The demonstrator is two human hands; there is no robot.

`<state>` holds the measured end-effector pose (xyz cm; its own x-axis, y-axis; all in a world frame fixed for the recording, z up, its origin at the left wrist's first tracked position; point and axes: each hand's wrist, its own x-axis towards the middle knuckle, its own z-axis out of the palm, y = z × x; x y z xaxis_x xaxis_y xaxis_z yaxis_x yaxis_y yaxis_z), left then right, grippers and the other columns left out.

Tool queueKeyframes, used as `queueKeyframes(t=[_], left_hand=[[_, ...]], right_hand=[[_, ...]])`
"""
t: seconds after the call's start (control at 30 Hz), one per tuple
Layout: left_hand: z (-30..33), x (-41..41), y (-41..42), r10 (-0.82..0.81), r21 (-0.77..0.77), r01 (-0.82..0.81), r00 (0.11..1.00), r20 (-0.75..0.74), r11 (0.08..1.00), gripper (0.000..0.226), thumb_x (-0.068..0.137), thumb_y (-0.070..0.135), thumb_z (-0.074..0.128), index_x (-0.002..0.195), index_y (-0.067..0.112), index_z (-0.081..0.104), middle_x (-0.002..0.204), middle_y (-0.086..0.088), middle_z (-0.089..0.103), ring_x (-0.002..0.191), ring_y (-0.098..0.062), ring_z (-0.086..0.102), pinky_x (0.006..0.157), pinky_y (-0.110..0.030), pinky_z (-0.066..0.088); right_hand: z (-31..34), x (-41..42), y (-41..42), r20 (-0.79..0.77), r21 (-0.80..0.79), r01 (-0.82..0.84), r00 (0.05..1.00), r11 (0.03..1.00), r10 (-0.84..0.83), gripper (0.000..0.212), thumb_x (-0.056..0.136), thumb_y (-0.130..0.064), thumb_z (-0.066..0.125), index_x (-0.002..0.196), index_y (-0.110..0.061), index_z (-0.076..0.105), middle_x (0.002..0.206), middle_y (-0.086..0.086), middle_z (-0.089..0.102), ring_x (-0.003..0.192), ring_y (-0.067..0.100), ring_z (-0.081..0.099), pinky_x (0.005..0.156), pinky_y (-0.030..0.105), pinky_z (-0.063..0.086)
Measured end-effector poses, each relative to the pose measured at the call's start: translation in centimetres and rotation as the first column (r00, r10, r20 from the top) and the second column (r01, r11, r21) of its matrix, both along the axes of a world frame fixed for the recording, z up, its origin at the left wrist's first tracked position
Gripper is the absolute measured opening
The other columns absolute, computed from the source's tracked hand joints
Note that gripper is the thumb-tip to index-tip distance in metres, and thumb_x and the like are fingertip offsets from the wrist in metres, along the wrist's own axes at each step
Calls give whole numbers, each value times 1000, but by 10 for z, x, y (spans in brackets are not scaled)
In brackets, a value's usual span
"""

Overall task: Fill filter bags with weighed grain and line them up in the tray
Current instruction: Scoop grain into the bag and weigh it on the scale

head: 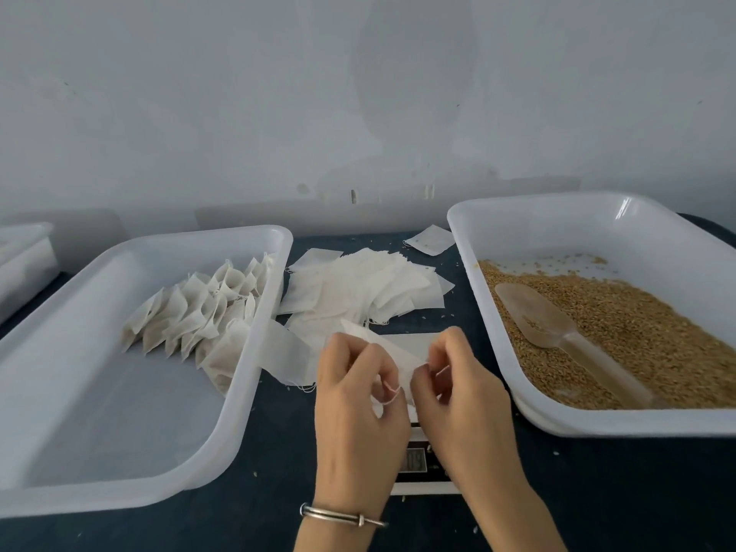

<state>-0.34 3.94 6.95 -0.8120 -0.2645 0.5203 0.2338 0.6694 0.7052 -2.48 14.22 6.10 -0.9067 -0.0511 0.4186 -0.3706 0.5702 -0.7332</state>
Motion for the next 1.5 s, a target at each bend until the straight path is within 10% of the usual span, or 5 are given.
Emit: queueKeyframes(t=[0.4,0.63,1.27,1.4,1.5], left_hand=[[8,-4,-12,-58,151,55,998,15,987,39,69,-14,62,64,21,48,69,11,47,59,-7,46,53,-12,37],[8,2,-23,-424,-262,501,855,300,825,99,63,36,69,141,38,8,149,24,15,146,-7,0,117,-43,14],[5,-12,-8,-272,11,277,934,233,961,41,69,17,68,87,40,39,81,17,56,70,-6,53,65,-20,41],[5,-14,-21,-208,122,187,958,197,975,41,68,2,66,86,33,46,82,13,56,65,-5,52,55,-12,44],[6,-15,-23,-223,185,189,957,185,964,36,69,-3,66,86,24,49,77,11,57,64,-4,53,54,-11,44]], right_hand=[[16,3,7,-105,387,-122,979,914,175,21,76,-7,71,86,-26,73,69,-5,52,39,17,45,33,24,35],[27,-5,21,293,23,-285,918,958,266,46,95,-7,44,67,-41,58,66,-5,43,61,4,45,57,19,35],[67,-19,51,334,166,-516,831,841,444,18,86,-46,53,93,-41,69,80,-21,67,74,-3,62,69,11,48],[74,-79,123,289,320,-112,957,941,16,23,87,-46,54,104,-38,67,94,-20,69,82,-4,63,68,12,49],[50,-122,156,537,730,-215,768,649,-349,54,88,-51,55,124,-11,59,114,4,66,98,18,64,90,35,52]])
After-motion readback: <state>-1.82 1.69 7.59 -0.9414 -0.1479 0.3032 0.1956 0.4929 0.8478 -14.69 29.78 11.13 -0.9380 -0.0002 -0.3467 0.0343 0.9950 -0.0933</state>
